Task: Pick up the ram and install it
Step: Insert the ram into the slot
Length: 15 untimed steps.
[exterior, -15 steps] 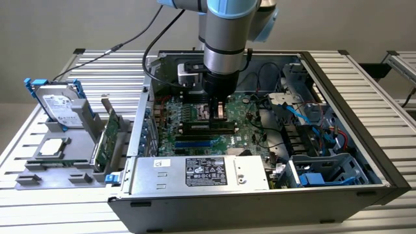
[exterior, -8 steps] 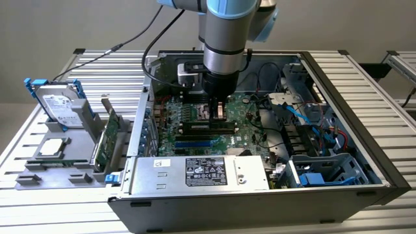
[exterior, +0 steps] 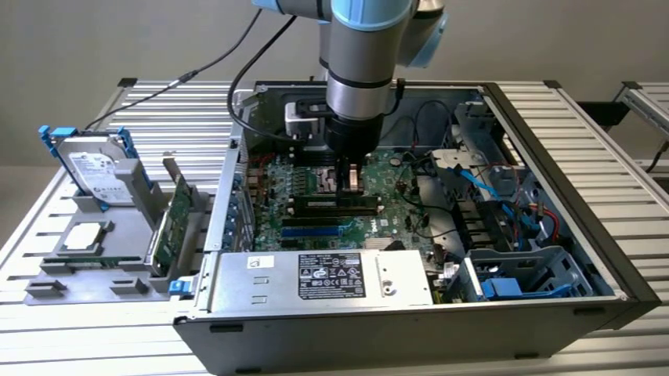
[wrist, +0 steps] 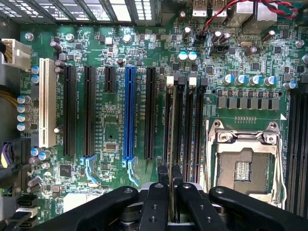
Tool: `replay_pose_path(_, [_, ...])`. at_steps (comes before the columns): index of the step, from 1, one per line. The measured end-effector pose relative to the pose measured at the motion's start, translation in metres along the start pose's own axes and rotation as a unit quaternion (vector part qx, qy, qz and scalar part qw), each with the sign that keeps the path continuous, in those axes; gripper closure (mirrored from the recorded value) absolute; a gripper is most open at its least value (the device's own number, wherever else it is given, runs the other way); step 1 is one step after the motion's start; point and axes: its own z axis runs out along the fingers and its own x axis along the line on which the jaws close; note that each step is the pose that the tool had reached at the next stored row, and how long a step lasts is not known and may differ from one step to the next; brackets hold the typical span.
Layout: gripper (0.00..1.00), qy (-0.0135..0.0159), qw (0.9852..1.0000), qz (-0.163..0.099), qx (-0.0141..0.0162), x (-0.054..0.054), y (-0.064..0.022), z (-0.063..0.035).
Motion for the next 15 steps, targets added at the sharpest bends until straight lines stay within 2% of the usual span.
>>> replay_pose_path(3, [0.86, 0.0007, 1.0, 0.0, 0.0024, 0.0, 0.0014, -0.0001])
replay_pose_path(9, [0.86, 0.0027, 1.0, 0.0, 0.0029, -0.0004, 0.0034, 0.0001])
replay_pose_path(15, [0.86, 0.0071, 0.9999, 0.001, 0.0102, -0.0019, 0.0039, 0.0004])
